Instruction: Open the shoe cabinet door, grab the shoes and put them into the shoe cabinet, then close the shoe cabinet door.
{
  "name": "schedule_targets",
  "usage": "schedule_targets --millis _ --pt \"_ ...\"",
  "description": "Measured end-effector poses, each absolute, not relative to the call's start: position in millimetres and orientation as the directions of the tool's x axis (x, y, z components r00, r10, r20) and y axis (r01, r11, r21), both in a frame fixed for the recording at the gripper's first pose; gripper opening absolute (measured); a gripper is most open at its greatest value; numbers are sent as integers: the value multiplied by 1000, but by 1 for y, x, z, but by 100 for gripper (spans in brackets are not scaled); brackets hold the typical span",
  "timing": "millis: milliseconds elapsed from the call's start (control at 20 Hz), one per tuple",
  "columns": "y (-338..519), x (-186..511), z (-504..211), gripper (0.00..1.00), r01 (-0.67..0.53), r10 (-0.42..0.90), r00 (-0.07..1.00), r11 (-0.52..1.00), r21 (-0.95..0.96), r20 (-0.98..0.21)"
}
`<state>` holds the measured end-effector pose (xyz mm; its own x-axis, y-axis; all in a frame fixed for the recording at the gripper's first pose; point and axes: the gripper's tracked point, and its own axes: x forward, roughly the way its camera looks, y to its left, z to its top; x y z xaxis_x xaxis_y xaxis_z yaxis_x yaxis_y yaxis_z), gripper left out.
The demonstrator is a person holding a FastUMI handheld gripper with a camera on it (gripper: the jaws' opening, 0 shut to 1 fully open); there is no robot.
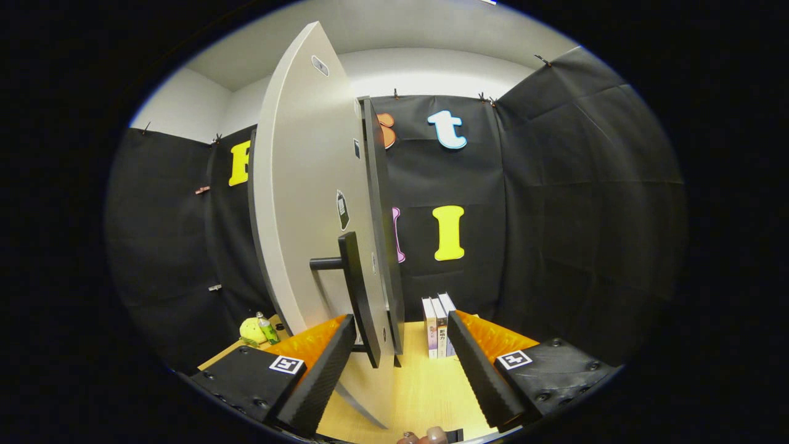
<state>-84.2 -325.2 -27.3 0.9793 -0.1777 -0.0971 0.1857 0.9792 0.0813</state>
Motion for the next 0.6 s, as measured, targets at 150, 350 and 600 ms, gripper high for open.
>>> schedule_targets --millis 150,350,600 --pt "-315 -85 -25 97 155 -147 984 984 83 -98" --pt "-271 -63 -28 97 107 -101 991 992 69 -91" --pt "-219 -33 -36 97 122 -115 990 989 83 -88"
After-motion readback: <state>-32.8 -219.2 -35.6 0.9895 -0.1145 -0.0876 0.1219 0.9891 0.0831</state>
